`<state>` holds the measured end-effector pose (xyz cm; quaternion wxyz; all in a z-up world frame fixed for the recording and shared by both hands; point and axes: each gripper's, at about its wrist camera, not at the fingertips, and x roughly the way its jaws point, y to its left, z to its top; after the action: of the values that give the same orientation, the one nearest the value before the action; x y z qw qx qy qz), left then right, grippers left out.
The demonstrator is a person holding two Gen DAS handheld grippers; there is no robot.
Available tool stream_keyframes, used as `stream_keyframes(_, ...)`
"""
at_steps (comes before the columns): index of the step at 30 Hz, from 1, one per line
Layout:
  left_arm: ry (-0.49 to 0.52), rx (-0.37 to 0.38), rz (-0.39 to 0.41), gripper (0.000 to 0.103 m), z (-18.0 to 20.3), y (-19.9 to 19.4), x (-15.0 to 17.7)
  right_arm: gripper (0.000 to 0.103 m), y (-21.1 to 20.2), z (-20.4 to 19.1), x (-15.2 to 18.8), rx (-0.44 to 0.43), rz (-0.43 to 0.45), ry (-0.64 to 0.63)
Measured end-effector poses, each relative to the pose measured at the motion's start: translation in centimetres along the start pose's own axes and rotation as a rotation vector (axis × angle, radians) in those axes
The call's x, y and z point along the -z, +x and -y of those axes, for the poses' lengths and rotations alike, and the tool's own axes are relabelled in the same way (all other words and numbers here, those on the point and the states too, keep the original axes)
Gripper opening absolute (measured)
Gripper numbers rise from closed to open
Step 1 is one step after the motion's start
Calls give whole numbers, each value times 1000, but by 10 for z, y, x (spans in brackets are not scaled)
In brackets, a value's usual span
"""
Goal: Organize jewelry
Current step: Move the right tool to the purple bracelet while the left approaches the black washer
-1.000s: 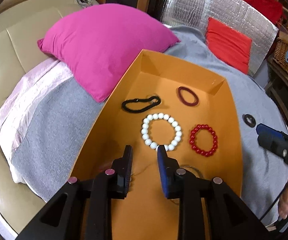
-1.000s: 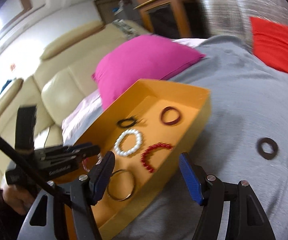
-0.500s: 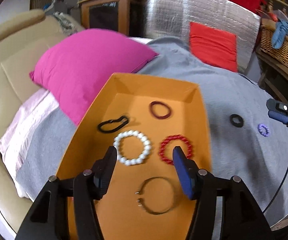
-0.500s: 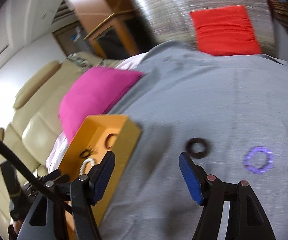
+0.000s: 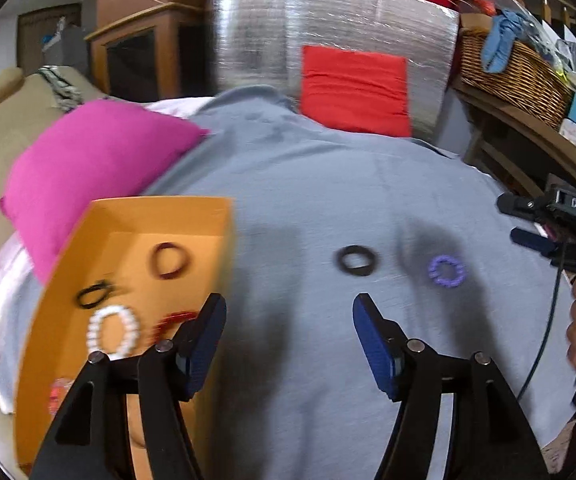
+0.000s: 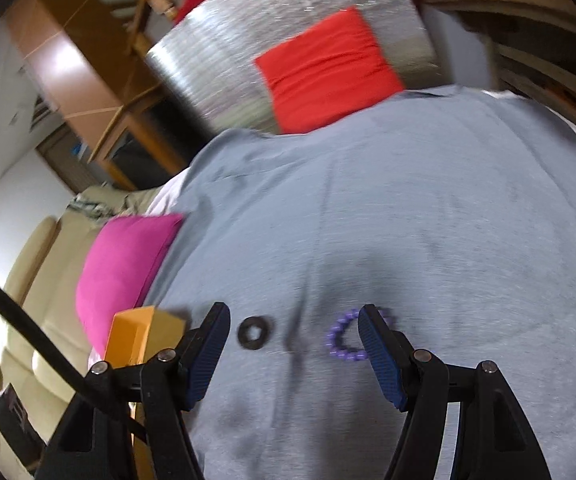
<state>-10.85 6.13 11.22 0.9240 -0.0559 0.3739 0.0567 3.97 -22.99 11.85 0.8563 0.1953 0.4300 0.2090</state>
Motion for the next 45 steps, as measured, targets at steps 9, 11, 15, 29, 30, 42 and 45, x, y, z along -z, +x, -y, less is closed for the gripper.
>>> stream_keyframes(9,50,37,-17,69,49,28,-16,70,0,32,-7,71,-18,66)
stream_keyframes(11,61,20,-11,69,50,35,-11,70,0,37,-6,87,-21,72)
stream_keyframes(15,53,-20,-24,69,45,47,-9,70,2,41,-2,119,-27,63)
stream_keyframes(29,84,-22,18,69,43,45,-15,70,-10,30,31,154,-56,21)
stream_keyframes(30,85,-24,20,69,42,45,-15,70,-11,29,32,156,-57,18)
stream_keyframes(42,104,-29,14,69,50,46,-12,70,-24,48,41,164,-80,76)
stream_keyframes(45,107,-30,-1,69,51,48,-11,70,-23,45,41,155,-79,73)
